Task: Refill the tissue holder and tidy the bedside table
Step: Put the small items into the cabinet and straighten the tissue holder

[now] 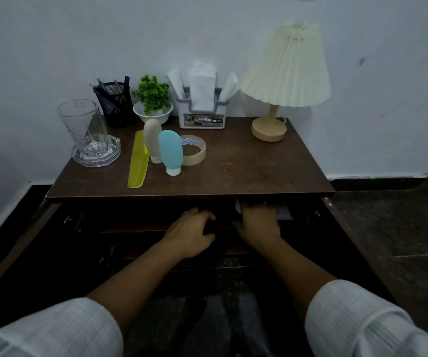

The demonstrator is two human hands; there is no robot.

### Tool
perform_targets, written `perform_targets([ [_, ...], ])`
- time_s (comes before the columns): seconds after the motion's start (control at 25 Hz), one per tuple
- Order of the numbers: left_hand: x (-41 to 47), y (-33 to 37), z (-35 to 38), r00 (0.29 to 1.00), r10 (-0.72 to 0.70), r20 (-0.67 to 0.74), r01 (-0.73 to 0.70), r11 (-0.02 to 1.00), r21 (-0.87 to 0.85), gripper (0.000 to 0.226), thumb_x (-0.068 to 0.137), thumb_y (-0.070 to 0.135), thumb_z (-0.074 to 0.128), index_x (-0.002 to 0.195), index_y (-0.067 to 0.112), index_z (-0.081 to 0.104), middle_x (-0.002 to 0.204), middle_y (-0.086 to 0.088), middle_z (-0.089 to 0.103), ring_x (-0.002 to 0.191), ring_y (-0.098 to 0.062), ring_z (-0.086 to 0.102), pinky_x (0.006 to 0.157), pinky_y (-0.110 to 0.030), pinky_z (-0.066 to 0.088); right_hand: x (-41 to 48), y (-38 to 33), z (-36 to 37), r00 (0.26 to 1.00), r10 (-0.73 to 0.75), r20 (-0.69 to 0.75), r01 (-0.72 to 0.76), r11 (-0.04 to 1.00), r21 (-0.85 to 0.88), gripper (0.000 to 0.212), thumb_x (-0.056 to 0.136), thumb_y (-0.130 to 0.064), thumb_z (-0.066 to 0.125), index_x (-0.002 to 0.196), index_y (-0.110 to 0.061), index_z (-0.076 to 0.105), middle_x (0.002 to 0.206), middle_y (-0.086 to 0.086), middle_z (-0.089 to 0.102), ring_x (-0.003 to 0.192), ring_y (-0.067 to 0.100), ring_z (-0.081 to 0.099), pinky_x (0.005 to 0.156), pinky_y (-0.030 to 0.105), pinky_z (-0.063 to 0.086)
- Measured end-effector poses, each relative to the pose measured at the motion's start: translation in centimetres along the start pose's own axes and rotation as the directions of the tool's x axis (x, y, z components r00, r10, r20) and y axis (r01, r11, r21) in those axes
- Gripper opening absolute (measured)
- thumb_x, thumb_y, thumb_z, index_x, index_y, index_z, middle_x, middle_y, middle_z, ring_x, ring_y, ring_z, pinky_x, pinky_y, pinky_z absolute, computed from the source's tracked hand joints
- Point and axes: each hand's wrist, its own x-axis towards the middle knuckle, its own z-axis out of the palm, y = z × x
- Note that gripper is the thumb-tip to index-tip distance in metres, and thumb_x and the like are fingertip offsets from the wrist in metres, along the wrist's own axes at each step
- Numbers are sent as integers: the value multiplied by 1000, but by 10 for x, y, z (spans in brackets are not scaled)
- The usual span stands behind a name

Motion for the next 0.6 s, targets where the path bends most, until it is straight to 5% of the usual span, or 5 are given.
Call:
perform_targets([
  [0.16, -20, 1, -14, 1000, 8, 26, -8, 1000, 18, 55, 87, 38, 67, 140, 27, 53, 143, -4, 48, 132, -24, 47, 107, -39, 44, -35, -22, -32, 996, 2, 88, 0, 1000, -23, 66, 86, -50, 64, 138, -13, 48, 129, 14, 59, 115, 35, 56, 96, 45, 44],
  [0.36, -55, -4, -66, 998, 33, 44, -34, 999, 19, 35, 86, 47, 67, 118, 33, 67, 121, 7, 65, 109, -12, 61, 93, -35, 53, -54, -61, -80, 991, -96, 95, 69, 964, 259, 35, 88, -48, 63, 111, -22, 59, 109, 2, 63, 100, 23, 62, 76, 39, 54],
  [0.48, -77, -16, -108, 982, -30, -189, 29, 1000, -8, 14, 85, 45, 67, 95, 35, 70, 95, 16, 70, 93, -8, 65, 83, -36, 56, -46, -92, -116, 987, -156, -33, 157, 919, 362, 27, 90, -45, 63, 108, -25, 63, 102, -6, 66, 93, 14, 62, 75, 37, 54],
  [0.6, -89, -41, -133, 872, -135, -471, 107, 991, -86, 4, 86, 35, 67, 88, 33, 69, 90, 14, 69, 91, -11, 66, 79, -36, 56, -26, -130, -138, 954, -246, -171, 297, 853, 429, 17, 91, -37, 63, 102, -24, 63, 96, -7, 66, 90, 12, 61, 75, 36, 52],
])
